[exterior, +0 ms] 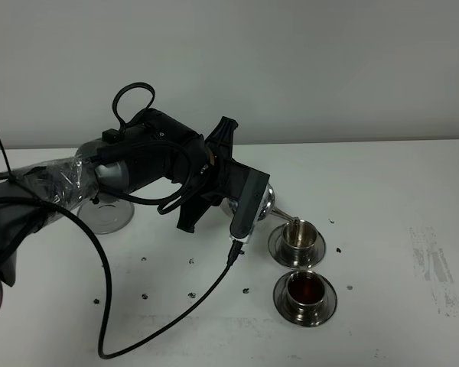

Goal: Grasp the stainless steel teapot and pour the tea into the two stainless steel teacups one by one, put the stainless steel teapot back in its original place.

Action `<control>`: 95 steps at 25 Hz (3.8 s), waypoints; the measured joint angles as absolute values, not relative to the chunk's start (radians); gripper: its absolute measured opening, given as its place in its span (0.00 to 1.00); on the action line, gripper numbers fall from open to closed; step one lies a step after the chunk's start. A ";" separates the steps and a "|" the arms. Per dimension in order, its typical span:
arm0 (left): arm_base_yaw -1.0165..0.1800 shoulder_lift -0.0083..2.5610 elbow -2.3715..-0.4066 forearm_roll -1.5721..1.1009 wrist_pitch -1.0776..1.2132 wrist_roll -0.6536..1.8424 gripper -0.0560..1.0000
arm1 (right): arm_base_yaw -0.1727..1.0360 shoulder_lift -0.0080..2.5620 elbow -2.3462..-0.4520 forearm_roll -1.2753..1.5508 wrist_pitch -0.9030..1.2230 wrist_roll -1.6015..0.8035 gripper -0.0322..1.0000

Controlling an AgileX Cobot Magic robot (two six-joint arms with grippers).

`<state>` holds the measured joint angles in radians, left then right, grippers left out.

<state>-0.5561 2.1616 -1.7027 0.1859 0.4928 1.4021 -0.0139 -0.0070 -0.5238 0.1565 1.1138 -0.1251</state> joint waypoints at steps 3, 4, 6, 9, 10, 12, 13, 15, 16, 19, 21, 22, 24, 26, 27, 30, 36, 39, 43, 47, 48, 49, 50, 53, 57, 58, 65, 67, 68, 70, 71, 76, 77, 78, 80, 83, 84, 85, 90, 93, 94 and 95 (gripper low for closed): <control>-0.562 2.162 -1.703 0.210 0.489 1.402 0.28 | -0.014 -0.007 -0.524 0.156 1.114 -0.125 0.25; -0.564 2.162 -1.703 0.218 0.489 1.402 0.28 | -0.014 -0.007 -0.524 0.156 1.114 -0.125 0.25; -0.564 2.162 -1.703 0.231 0.489 1.402 0.28 | -0.014 -0.007 -0.524 0.156 1.114 -0.125 0.25; -0.567 2.162 -1.703 0.253 0.489 1.402 0.28 | -0.014 -0.007 -0.524 0.156 1.114 -0.125 0.25; -0.568 2.162 -1.703 0.256 0.489 1.402 0.28 | -0.014 -0.007 -0.524 0.156 1.114 -0.125 0.25; -0.570 2.162 -1.703 0.256 0.489 1.402 0.28 | -0.014 -0.007 -0.524 0.156 1.114 -0.125 0.25; -0.572 2.162 -1.703 0.257 0.489 1.402 0.28 | -0.014 -0.007 -0.524 0.156 1.114 -0.125 0.25; -0.572 2.162 -1.703 0.268 0.489 1.402 0.28 | -0.014 -0.007 -0.524 0.156 1.114 -0.125 0.25; -0.572 2.162 -1.703 0.274 0.489 1.402 0.28 | -0.014 -0.007 -0.524 0.156 1.114 -0.125 0.25; -0.572 2.162 -1.703 0.280 0.489 1.402 0.28 | -0.014 -0.007 -0.524 0.156 1.114 -0.125 0.25; -0.572 2.162 -1.703 0.281 0.488 1.402 0.28 | -0.014 -0.007 -0.524 0.156 1.114 -0.125 0.25; -0.572 2.162 -1.703 0.282 0.488 1.403 0.28 | -0.014 -0.007 -0.524 0.156 1.114 -0.125 0.25; -0.572 2.162 -1.703 0.282 0.485 1.403 0.28 | -0.014 -0.007 -0.524 0.156 1.114 -0.125 0.25; -0.572 2.162 -1.703 0.291 0.481 1.403 0.28 | -0.014 -0.007 -0.524 0.156 1.114 -0.125 0.25; -0.572 2.162 -1.703 0.297 0.479 1.403 0.28 | -0.014 -0.007 -0.524 0.156 1.114 -0.125 0.25; -0.572 2.162 -1.703 0.306 0.471 1.403 0.28 | -0.014 -0.007 -0.524 0.156 1.114 -0.125 0.25; -0.572 2.162 -1.703 0.309 0.468 1.403 0.28 | -0.014 -0.007 -0.524 0.156 1.114 -0.125 0.25; -0.572 2.162 -1.703 0.318 0.466 1.403 0.28 | -0.014 -0.007 -0.524 0.156 1.114 -0.125 0.25; -0.572 2.162 -1.703 0.327 0.463 1.404 0.28 | -0.014 -0.007 -0.524 0.156 1.114 -0.125 0.25; -0.572 2.162 -1.703 0.327 0.457 1.404 0.28 | -0.014 -0.007 -0.524 0.156 1.114 -0.125 0.25; -0.572 2.162 -1.703 0.327 0.453 1.404 0.28 | -0.014 -0.007 -0.524 0.156 1.114 -0.125 0.25; -0.572 2.162 -1.703 0.327 0.449 1.405 0.28 | -0.014 -0.007 -0.524 0.156 1.114 -0.125 0.25; -0.572 2.162 -1.703 0.327 0.446 1.408 0.28 | -0.014 -0.007 -0.524 0.156 1.114 -0.125 0.25; -0.572 2.162 -1.703 0.327 0.443 1.429 0.28 | -0.014 -0.007 -0.524 0.156 1.114 -0.125 0.25; -0.572 2.162 -1.703 0.327 0.443 1.450 0.28 | -0.014 -0.007 -0.524 0.156 1.114 -0.125 0.25; -0.572 2.162 -1.703 0.327 0.442 1.451 0.28 | -0.014 -0.007 -0.524 0.156 1.114 -0.125 0.25; -0.572 2.162 -1.703 0.328 0.431 1.453 0.28 | -0.014 -0.007 -0.524 0.156 1.114 -0.125 0.25; -0.572 2.162 -1.703 0.328 0.425 1.453 0.28 | -0.014 -0.007 -0.524 0.156 1.114 -0.125 0.25; -0.572 2.162 -1.703 0.329 0.421 1.453 0.28 | -0.014 -0.007 -0.524 0.156 1.114 -0.125 0.25; -0.572 2.162 -1.703 0.330 0.417 1.453 0.28 | -0.014 -0.007 -0.524 0.156 1.114 -0.125 0.25; -0.572 2.162 -1.703 0.331 0.417 1.453 0.28 | -0.014 -0.007 -0.524 0.156 1.114 -0.125 0.25; -0.572 2.162 -1.703 0.331 0.416 1.462 0.28 | -0.014 -0.007 -0.524 0.156 1.114 -0.125 0.25; -0.572 2.162 -1.703 0.332 0.415 1.470 0.28 | -0.014 -0.007 -0.524 0.156 1.114 -0.125 0.25; -0.572 2.162 -1.703 0.332 0.415 1.482 0.28 | -0.014 -0.007 -0.524 0.156 1.114 -0.125 0.25; -0.572 2.162 -1.703 0.332 0.414 1.499 0.28 | -0.014 -0.007 -0.524 0.156 1.114 -0.125 0.25; -0.572 2.162 -1.703 0.332 0.412 1.505 0.28 | -0.014 -0.007 -0.524 0.156 1.114 -0.125 0.25; -0.572 2.162 -1.703 0.332 0.410 1.506 0.28 | -0.014 -0.007 -0.524 0.156 1.114 -0.125 0.25; -0.572 2.162 -1.703 0.332 0.404 1.507 0.28 | -0.014 -0.007 -0.524 0.156 1.114 -0.125 0.25; -0.572 2.162 -1.703 0.332 0.383 1.522 0.28 | -0.014 -0.007 -0.524 0.156 1.114 -0.125 0.25; -0.572 2.162 -1.703 0.332 0.383 1.534 0.28 | -0.014 -0.007 -0.524 0.156 1.114 -0.125 0.25; -0.572 2.162 -1.703 0.332 0.383 1.535 0.28 | -0.014 -0.007 -0.524 0.156 1.114 -0.125 0.25; -0.572 2.162 -1.703 0.332 0.383 1.535 0.28 | -0.014 -0.007 -0.524 0.156 1.114 -0.125 0.25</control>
